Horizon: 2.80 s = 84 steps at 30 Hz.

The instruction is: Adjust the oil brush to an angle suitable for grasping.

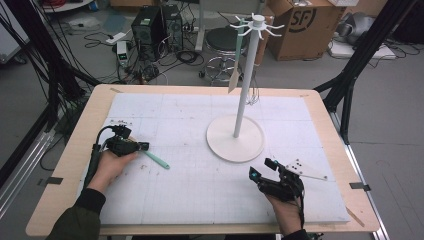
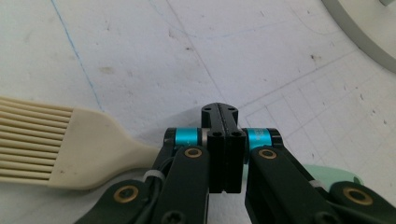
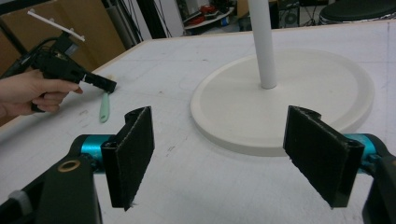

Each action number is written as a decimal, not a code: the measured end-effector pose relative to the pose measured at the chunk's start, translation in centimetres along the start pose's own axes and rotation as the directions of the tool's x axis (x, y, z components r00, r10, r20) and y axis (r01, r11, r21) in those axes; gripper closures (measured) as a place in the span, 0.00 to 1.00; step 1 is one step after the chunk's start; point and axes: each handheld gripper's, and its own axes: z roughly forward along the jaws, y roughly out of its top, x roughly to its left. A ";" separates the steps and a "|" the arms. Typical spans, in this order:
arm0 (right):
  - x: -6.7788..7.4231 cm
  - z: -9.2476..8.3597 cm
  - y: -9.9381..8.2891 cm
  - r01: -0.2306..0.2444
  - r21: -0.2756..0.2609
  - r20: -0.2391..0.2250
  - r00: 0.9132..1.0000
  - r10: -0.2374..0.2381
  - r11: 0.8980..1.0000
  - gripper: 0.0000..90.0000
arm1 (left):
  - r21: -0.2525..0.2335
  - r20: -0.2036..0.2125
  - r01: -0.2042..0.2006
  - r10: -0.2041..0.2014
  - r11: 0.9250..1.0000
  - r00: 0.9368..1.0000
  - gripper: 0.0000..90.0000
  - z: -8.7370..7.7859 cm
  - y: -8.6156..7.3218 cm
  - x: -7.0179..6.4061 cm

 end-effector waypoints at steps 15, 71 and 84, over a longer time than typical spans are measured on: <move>0.3 0.1 0.0 0.004 0.000 0.000 1.000 -0.004 1.000 0.27 | 0.003 0.045 -0.015 0.015 1.000 0.999 1.00 -1.0 -1.7 -0.5; 0.4 0.4 0.1 0.005 0.000 -0.009 1.000 -0.005 1.000 0.27 | -0.038 0.238 -0.065 0.072 0.997 0.969 1.00 -2.3 -7.0 -6.4; 0.6 0.4 0.2 0.006 -0.006 -0.012 1.000 -0.006 1.000 0.27 | 0.023 0.241 -0.127 0.118 0.992 0.963 1.00 -1.9 -8.2 -8.3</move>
